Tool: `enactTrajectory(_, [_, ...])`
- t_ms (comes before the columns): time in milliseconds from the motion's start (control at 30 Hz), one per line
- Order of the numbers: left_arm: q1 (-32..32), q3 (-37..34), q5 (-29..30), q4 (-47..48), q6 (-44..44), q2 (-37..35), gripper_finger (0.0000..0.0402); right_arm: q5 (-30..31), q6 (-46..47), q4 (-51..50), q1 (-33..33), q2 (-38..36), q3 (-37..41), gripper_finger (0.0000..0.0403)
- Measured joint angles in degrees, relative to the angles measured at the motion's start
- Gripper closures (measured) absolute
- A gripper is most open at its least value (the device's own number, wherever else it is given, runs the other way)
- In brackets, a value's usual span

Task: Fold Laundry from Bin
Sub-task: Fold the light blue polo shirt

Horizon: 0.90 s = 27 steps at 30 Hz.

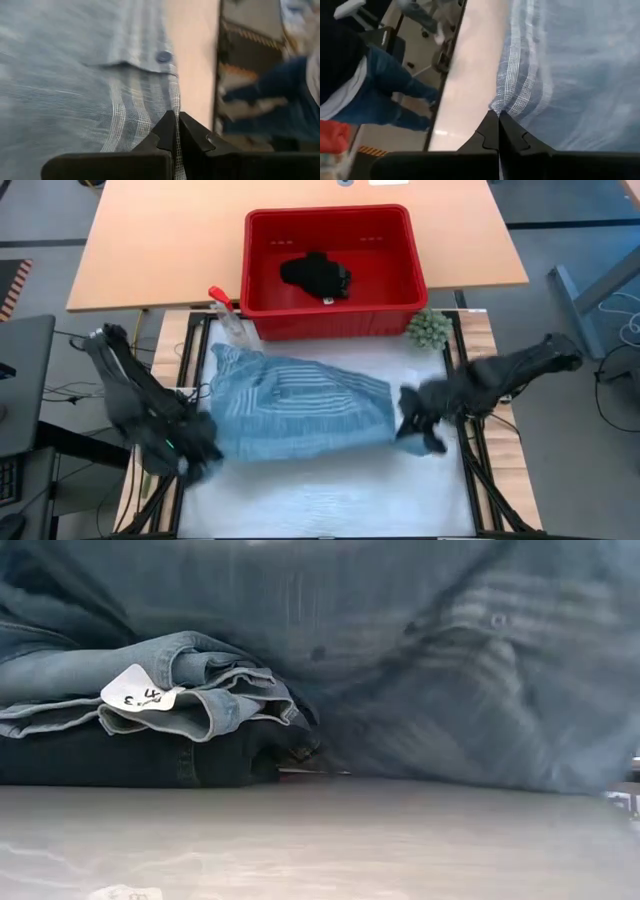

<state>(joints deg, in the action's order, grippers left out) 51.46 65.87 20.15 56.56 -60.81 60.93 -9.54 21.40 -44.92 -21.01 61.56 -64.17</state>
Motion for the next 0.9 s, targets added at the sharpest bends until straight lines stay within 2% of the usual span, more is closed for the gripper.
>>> enactTrajectory(100, [0.56, -4.92, -8.26, -11.27, -2.55, 6.93, 0.0401, 3.31, 8.97, 10.59, -8.64, 2.82, 7.19, 0.0386])
enactTrajectory(233, [2.21, -5.88, -16.92, -17.62, -4.92, 16.55, 0.0401, 5.35, 16.68, 18.15, -15.84, 8.9, 11.07, 0.0386])
enactTrajectory(433, [2.57, -5.05, -30.28, -20.48, -5.66, 26.51, 0.0402, 5.17, 19.9, 19.76, -18.34, 18.68, 11.18, 0.0386])
enactTrajectory(500, [2.97, -5.05, -33.08, -20.42, -5.62, 28.34, 0.0402, 4.11, 20.67, 20.98, -18.19, 20.97, 11.15, 0.0386])
enactTrajectory(600, [3.32, -5.05, -33.91, -19.76, -6.03, 29.17, 0.0402, 2.81, 20.95, 20.59, -17.73, 22.85, 10.18, 0.0379])
enactTrajectory(700, [3.25, -5.05, -33.86, -18.12, -6.39, 28.21, 0.0402, 2.73, 17.91, 14.27, -17.4, 22.96, 7.27, 0.0376])
enactTrajectory(767, [2.54, -4.97, -32.82, -17.74, -6.2, 25.86, 0.0401, 2.67, 13.39, 5.82, -16.27, 22.01, 4.54, 0.0384])
enactTrajectory(833, [1.66, -3.79, -28.5, -15.33, -4.95, 22.66, 0.0402, 3.53, 8.57, -5.09, -14.21, 20.23, 1.74, 0.0386])
enactTrajectory(900, [0.15, -1.49, -22.92, -9.38, -3.21, 18.7, 0.0402, 7.12, 4.45, -15.34, -11.21, 18.07, -1.14, 0.0386])
